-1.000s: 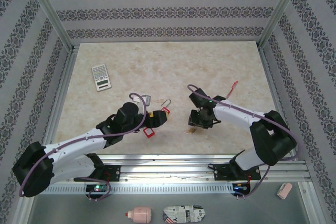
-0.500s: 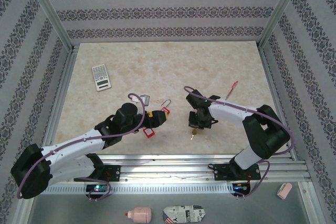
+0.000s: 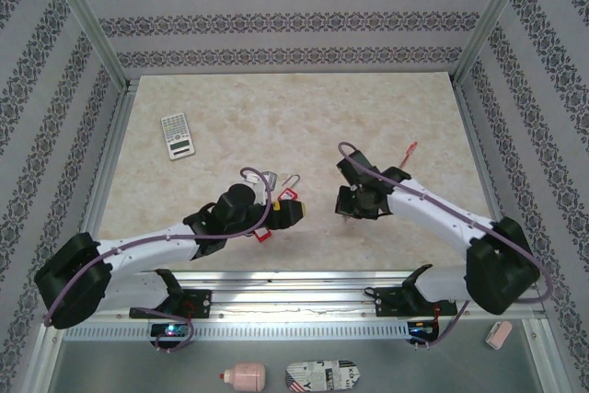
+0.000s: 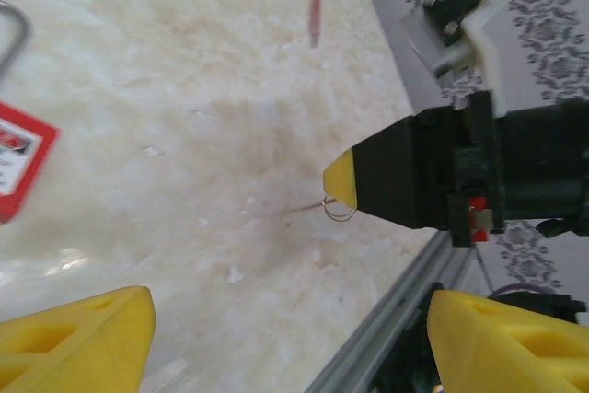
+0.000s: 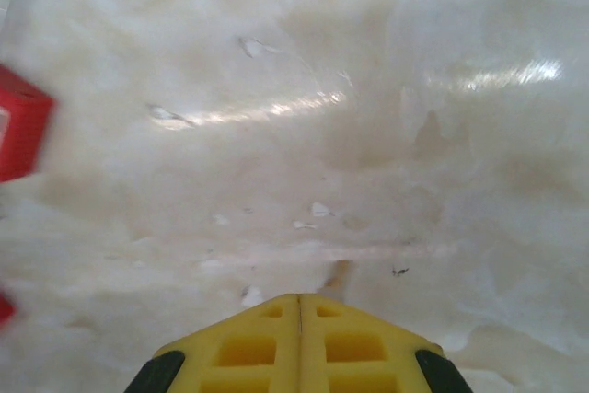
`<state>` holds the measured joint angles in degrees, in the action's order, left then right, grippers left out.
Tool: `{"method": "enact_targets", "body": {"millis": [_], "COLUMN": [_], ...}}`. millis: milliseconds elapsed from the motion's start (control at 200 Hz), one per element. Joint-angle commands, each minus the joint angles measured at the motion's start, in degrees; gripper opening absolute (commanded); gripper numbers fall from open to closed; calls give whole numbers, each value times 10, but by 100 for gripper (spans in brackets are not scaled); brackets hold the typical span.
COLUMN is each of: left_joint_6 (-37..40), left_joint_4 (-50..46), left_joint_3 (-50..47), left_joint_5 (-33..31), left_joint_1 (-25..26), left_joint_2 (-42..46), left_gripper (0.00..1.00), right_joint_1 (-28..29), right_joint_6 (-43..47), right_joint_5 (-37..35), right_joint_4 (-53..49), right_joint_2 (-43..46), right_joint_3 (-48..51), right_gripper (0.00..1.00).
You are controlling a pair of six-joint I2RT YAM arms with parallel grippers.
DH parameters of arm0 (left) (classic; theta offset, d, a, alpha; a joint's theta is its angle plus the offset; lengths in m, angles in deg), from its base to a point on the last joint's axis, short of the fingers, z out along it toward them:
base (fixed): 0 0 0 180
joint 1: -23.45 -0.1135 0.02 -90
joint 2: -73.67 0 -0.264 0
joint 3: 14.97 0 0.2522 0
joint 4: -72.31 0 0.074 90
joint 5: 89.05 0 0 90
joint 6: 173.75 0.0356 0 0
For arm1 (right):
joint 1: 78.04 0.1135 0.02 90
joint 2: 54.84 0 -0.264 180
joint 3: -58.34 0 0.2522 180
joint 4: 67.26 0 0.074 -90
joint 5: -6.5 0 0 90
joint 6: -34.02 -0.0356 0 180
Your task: Unlock with the key
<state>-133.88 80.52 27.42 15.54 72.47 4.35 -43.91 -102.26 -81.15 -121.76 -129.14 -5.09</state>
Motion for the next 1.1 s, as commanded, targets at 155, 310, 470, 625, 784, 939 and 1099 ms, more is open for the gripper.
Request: {"method": "enact_targets", "body": {"millis": [155,310,470,625,784,939,1099], "left_joint_6": [-40,-2,58,142,215,257,295], "left_joint_4": [229,311,385,376,387,402,422], "left_joint_3": [-2,-13,-17,5,18,33,38], "left_joint_5": [72,72,83,94,85,85,100], "left_joint_1": [35,44,47,47,46,46,44], "left_joint_2": [-79,-95,-121,-149,-166,-180,-190], "left_gripper": [77,77,77,77,77,78,78], "right_joint_1": [-26,-34,-36,-36,-36,-36,-36], "right_joint_6": [1,-5,-15,-15,-18,-23,-22], "right_joint_5": [24,56,88,107,122,141,153], "right_joint_4": [-60,-75,-76,-85,-91,-82,-80], "right_joint_2": [72,88,96,100,107,109,109], "right_joint_3": [-101,-138,-153,-169,-179,-177,-178], "right_gripper": [0,0,0,0,0,0,0]}}
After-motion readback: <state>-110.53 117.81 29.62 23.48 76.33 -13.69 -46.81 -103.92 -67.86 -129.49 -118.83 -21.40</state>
